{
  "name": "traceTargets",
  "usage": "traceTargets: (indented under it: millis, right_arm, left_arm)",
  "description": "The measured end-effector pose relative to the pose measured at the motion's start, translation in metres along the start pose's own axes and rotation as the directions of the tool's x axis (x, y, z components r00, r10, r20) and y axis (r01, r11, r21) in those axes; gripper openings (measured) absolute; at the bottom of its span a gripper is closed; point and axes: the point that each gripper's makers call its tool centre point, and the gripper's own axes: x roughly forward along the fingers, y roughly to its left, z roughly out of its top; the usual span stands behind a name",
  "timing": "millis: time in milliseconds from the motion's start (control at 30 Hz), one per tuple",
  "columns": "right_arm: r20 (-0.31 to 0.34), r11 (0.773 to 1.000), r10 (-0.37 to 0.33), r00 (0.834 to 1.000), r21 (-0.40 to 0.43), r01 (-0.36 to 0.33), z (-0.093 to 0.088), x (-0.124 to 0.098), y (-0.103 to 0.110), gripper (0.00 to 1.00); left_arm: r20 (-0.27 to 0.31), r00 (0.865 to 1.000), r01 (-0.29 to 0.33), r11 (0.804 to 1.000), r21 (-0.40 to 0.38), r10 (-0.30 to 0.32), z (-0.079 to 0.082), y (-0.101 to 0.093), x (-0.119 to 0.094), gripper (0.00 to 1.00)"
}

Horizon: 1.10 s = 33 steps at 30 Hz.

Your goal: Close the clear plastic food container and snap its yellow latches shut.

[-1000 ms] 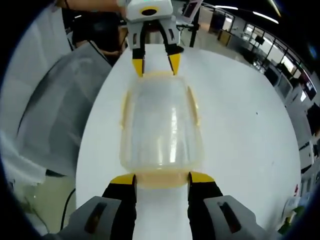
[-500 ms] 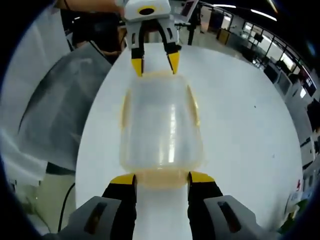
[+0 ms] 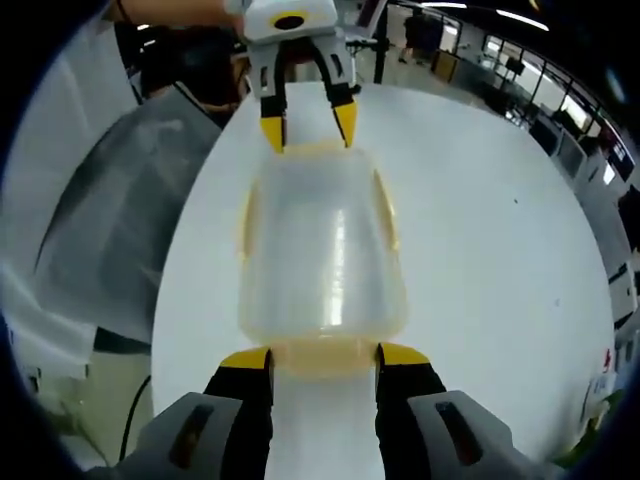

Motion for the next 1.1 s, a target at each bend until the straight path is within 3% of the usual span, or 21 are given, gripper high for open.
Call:
traceTargets:
  millis: [967, 1100]
  right_arm:
    - [0.016, 0.998, 0.017, 1.0, 0.062, -0.018, -0.006, 0.004, -0.002, 0.4]
    - [0.036, 0.993, -0.013, 0.999, 0.117, 0.008, -0.01, -0.001, -0.005, 0.52]
  left_arm:
    - [0.031, 0.999, 0.037, 0.999, -0.032, -0.036, -0.004, 0.002, 0.008, 0.39]
    - [0.005, 0.999, 0.045, 0.998, -0.054, -0.045, -0.011, -0.002, 0.01, 0.43]
